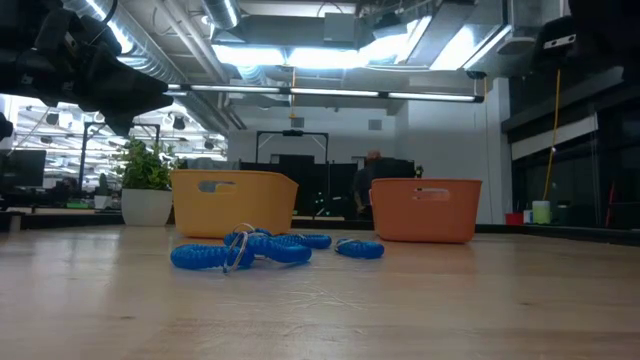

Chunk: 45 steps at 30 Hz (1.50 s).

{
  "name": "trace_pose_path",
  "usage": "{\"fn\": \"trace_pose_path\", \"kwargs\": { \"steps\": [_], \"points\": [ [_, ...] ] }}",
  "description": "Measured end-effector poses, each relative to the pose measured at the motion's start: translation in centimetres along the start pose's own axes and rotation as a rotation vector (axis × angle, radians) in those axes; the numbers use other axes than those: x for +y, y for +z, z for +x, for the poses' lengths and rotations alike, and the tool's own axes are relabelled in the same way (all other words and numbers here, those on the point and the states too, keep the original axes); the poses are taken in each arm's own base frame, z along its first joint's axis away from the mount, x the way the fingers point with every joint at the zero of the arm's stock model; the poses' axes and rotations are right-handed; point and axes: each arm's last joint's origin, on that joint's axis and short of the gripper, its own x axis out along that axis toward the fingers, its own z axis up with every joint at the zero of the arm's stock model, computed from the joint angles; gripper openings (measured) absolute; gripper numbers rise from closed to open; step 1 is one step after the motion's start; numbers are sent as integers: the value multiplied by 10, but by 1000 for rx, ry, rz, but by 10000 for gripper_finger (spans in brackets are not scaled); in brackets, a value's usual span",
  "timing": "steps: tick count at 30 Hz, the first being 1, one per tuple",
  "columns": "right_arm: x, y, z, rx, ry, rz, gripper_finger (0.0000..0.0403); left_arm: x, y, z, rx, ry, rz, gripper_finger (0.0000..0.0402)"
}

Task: Sort spring keychains
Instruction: Adjust the yellow bin

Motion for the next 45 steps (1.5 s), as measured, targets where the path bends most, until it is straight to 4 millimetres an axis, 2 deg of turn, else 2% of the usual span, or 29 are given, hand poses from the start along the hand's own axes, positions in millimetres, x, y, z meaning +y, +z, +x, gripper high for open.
{"fn": "trace_pose_path", "kwargs": {
  "steps": [12, 23, 29, 33, 45],
  "points": [
    [-1, 6, -15, -45, -44, -88, 6, 0, 0, 0, 0, -1, 0, 123],
    [0, -13, -16, 168, -39, -177, 6, 0, 0, 0, 0, 0, 0, 123],
    [-7, -21, -18, 289, -200, -219, 11, 0, 0, 0, 0, 0, 0, 123],
    [-11, -20, -19, 307, -284, -228, 16, 0, 0, 0, 0, 0, 0, 123],
    [-12, -21, -19, 305, -296, -199, 9, 0, 0, 0, 0, 0, 0, 123]
  ]
}}
